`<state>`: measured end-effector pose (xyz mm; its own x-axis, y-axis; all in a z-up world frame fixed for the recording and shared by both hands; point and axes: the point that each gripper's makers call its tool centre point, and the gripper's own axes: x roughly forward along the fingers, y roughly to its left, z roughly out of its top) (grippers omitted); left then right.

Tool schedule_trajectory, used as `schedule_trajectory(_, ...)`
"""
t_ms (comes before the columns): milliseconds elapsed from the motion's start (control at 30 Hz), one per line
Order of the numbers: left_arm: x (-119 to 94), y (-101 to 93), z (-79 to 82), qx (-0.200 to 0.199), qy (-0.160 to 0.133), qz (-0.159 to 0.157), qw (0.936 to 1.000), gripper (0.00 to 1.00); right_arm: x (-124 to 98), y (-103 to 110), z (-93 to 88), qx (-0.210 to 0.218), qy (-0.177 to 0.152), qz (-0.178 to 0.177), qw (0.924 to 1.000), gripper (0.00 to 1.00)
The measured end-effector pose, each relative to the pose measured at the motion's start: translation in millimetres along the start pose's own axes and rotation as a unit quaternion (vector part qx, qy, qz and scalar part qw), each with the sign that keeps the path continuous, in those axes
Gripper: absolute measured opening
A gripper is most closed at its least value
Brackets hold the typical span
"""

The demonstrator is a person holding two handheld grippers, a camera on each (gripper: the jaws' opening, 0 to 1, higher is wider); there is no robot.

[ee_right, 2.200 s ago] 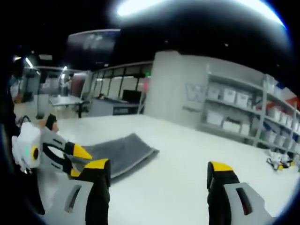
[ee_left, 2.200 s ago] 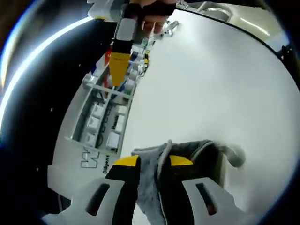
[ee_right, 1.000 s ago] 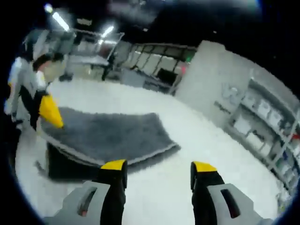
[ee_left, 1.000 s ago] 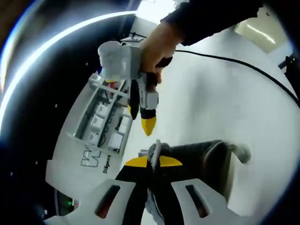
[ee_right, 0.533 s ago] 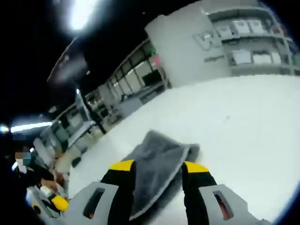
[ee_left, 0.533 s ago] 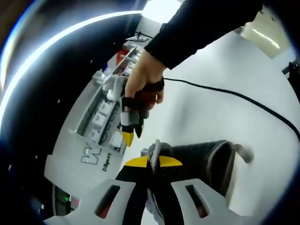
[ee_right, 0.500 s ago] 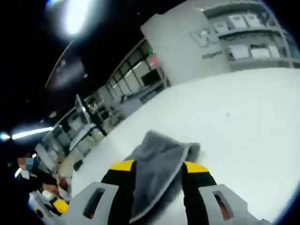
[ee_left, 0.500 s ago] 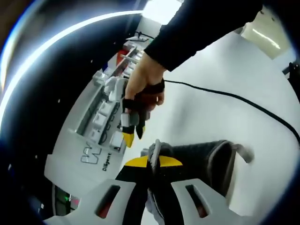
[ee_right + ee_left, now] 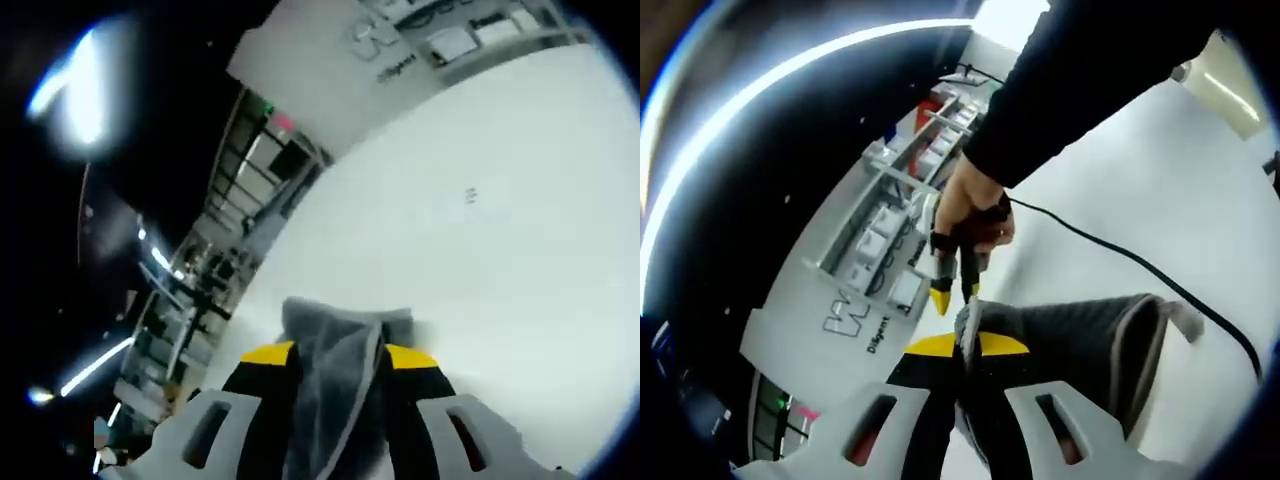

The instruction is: Open the folded towel by lifting each exposed corner and separating the folded layers until the towel lies flat within the target outline without major curled edges

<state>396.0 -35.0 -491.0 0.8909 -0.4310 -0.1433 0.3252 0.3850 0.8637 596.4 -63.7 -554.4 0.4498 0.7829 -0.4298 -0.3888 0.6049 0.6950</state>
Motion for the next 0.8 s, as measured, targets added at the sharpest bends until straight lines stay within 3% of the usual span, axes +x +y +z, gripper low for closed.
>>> schedule_trajectory(533, -1.3, -10.0, 3.0, 0.002, -0.010, -0.013, 0.9999, 0.03, 26.6, -10.8, -8.9, 0.016, 0.024, -0.017, 0.9994, 0.19)
schedule_trajectory(733, -2.4, -13.2, 2.4, -0.004, -0.013, -0.019, 0.9997, 0.03, 31.1, -21.1, -6.2, 0.013, 0.032, -0.033, 0.9989, 0.00)
schedule_trajectory(800, -2.5, -12.1, 0.4, -0.006, -0.011, -0.019, 0.9997, 0.03, 30.6, -22.6, -2.8, 0.021, 0.030, -0.030, 0.9989, 0.00)
